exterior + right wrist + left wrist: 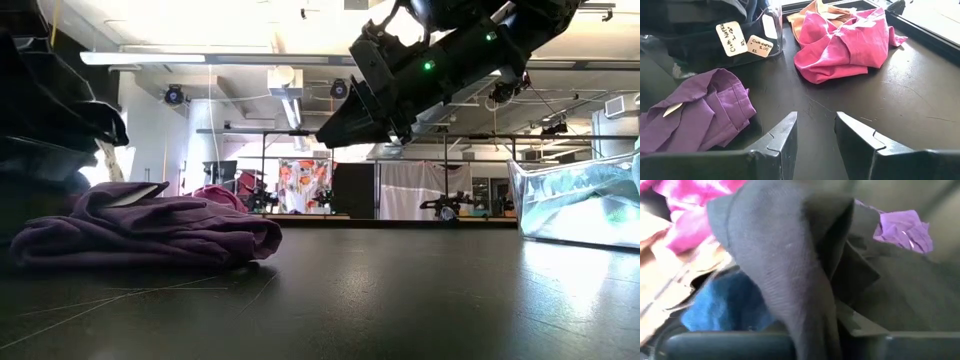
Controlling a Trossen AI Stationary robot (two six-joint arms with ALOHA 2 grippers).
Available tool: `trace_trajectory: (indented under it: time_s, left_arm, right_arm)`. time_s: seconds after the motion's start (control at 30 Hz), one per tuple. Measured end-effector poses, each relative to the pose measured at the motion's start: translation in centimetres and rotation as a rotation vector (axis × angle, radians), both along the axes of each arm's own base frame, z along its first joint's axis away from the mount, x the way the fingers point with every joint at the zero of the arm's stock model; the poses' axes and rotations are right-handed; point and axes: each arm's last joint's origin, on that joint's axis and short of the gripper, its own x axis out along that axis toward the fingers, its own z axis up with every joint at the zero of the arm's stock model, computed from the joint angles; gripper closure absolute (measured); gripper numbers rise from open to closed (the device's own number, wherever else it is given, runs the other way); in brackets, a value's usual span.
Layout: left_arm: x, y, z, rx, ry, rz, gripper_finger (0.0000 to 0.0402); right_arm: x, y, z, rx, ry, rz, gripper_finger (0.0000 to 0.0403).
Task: Sort towels by color in basket
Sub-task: Put the black towel into the left transparent bin
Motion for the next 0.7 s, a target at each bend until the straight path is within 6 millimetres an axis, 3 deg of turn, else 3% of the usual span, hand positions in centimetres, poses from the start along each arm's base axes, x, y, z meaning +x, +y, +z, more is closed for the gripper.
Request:
trace_trajectory:
  time_s: [0.2, 0.33, 0.57, 0.7]
  left_arm:
    - [0.4, 0.0, 0.4, -0.063, -0.019, 0.051, 0.0269]
    - [0.3, 1.0, 3.0, -0.162, 0.020, 0.136, 0.0226]
    - [0.1, 2.1, 9.7, -0.240, -0.007, 0.087, 0.0226]
    - [0.6, 1.7, 12.1, -0.189, -0.044, 0.018, 0.0234]
  right_arm:
    - [0.0, 0.0, 0.0, 0.000, -0.001, 0.000, 0.0277]
    - [0.0, 0.0, 0.0, -0.013, 0.001, 0.007, 0.0277]
    - [0.0, 0.0, 0.0, -0.022, 0.004, 0.011, 0.0277]
    - [0.0, 0.0, 0.0, -0.022, 0.004, 0.011, 0.0277]
